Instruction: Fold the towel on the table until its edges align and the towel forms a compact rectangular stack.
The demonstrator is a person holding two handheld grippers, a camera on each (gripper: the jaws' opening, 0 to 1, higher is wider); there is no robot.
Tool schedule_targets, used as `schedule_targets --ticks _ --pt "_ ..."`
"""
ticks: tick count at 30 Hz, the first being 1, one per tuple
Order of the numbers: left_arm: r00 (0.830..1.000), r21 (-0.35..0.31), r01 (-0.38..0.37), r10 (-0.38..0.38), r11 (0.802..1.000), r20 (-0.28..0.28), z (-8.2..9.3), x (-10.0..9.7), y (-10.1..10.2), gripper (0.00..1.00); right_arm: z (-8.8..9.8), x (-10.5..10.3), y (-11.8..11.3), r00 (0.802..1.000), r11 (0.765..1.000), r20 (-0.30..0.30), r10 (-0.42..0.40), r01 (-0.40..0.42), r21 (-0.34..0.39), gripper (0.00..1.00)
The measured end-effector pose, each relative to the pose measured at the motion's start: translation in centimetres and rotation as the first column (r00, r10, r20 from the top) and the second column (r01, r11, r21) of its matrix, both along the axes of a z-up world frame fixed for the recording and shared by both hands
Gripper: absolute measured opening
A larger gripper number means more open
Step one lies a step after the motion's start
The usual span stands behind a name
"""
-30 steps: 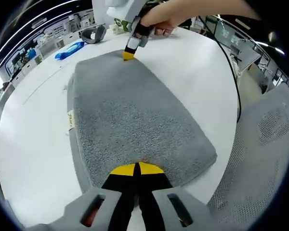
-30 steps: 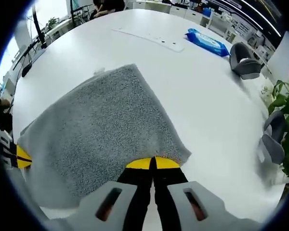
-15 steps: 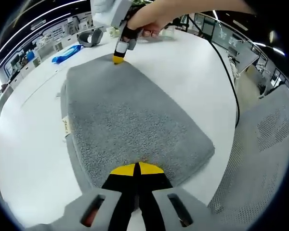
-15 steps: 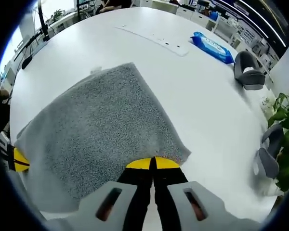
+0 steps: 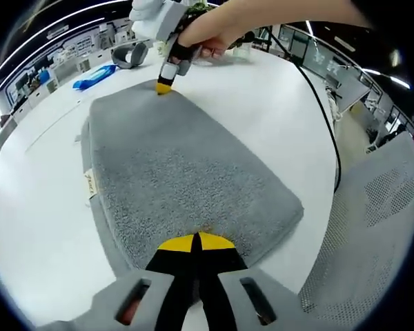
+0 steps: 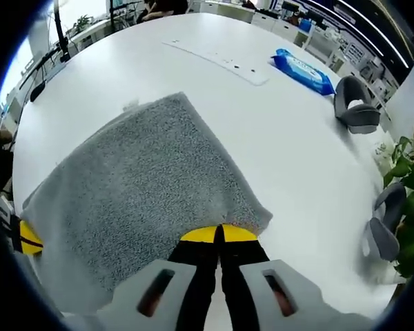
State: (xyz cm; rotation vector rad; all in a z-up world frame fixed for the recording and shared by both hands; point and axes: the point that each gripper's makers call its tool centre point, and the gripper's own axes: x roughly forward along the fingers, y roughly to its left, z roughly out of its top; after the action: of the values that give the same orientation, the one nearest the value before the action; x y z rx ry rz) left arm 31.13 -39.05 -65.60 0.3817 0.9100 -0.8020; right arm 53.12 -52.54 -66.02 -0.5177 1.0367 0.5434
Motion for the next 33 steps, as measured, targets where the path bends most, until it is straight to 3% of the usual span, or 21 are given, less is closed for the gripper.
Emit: schedule_targets --ticks 19,25,33 --pt "0.999 0.009 0.046 -0.046 0.999 0.017 -0.1 0.8 -1.7 0.0 0.0 2.1 0.5 1.0 1.0 0.02 0.02 -0.02 0.002 0.0" --pt "0.993 0.054 0.085 -0.088 0.995 0.074 -0.1 1.1 -2.2 0.0 0.0 2.7 0.7 0.999 1.0 0.027 0.021 -0.021 -0.002 0.0" --pt "0.994 0.034 0.073 -0.075 0.997 0.079 0.0 1.8 -2.3 0.0 0.0 3.6 0.9 0.999 1.0 0.037 0.029 -0.029 -0.008 0.0"
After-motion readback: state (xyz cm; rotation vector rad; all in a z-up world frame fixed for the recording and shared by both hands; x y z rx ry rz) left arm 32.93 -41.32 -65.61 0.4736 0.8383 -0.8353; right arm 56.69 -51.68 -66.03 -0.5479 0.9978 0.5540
